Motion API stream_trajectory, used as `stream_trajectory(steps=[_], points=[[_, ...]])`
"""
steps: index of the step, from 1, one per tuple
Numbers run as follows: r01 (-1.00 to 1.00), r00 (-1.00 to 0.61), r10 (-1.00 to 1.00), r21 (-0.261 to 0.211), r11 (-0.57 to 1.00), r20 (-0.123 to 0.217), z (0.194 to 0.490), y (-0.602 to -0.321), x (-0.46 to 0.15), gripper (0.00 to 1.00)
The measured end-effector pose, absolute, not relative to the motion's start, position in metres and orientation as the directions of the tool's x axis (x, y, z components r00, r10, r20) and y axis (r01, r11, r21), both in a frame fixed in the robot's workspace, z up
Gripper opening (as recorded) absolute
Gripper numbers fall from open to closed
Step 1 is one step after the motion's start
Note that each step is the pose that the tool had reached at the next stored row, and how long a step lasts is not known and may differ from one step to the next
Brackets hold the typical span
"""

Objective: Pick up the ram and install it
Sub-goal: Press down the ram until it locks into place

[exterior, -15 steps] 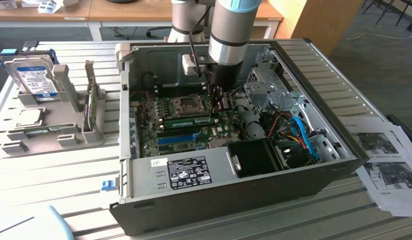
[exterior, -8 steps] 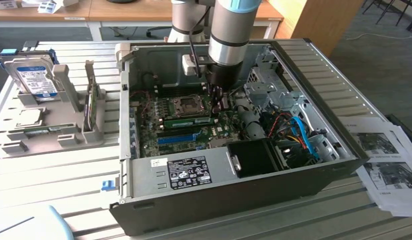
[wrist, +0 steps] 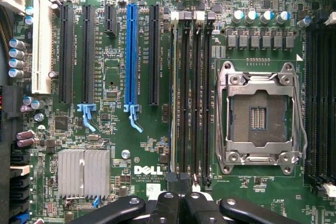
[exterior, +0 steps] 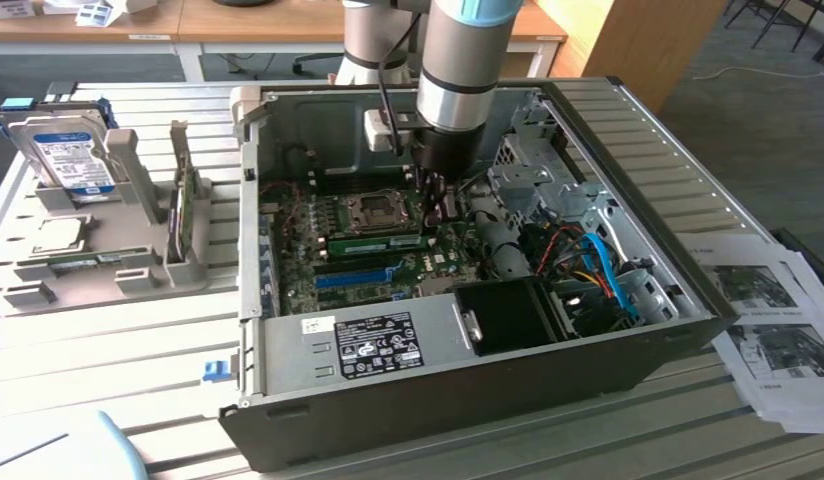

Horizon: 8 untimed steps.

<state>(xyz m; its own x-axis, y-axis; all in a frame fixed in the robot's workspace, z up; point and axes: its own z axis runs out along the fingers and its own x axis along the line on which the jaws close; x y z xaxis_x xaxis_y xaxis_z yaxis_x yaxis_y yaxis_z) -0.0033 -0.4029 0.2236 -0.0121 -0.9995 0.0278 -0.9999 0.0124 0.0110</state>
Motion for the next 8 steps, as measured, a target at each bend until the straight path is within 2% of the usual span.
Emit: stream_trajectory(steps=[8], points=[[-1.000,-0.012,-1.000,0.011,0.012,0.028,0.2228,-0.4029,-0.0033,0.09]])
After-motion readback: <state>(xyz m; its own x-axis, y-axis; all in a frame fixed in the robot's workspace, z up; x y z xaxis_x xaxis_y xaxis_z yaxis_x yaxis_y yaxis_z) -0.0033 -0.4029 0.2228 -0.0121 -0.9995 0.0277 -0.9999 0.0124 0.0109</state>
